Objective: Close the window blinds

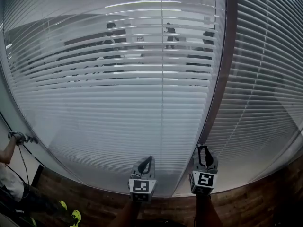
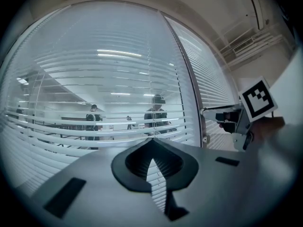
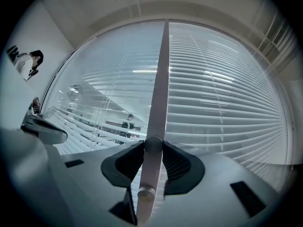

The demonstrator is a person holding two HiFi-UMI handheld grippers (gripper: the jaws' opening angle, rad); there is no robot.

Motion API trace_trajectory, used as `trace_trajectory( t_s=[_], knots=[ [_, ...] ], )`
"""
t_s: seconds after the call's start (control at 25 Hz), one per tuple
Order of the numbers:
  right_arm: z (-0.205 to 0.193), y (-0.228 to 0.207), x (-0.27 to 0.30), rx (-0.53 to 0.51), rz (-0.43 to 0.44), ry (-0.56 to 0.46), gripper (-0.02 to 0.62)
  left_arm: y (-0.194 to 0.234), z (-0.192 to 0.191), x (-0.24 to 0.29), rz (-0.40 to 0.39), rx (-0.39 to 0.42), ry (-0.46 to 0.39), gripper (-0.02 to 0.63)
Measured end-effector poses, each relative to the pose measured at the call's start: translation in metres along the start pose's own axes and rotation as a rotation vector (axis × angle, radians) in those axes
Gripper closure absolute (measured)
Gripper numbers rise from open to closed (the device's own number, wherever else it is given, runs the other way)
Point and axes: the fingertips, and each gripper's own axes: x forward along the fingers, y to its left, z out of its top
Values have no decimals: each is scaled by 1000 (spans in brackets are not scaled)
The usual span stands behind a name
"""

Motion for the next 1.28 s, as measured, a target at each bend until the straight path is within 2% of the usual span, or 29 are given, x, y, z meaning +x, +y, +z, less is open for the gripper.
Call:
trace_trajectory(
  t_s=[0.48, 0.8, 0.88, 1.0, 1.28],
  knots=[
    [1, 0, -4, -2, 54, 12, 474, 0, -2, -7, 5, 0, 14, 606],
    [1, 1, -2, -133, 82, 9, 476, 4, -4, -11, 17, -6, 18, 606],
    [1, 2, -2, -219, 86, 16, 476, 4, -5, -12, 18, -8, 19, 606],
    [0, 6, -3, -423, 87, 38, 476, 5, -6, -15, 21, -10, 20, 606],
    [0, 11, -5, -802, 134, 57, 476, 9, -11, -22, 32, -17, 41, 606]
  ],
)
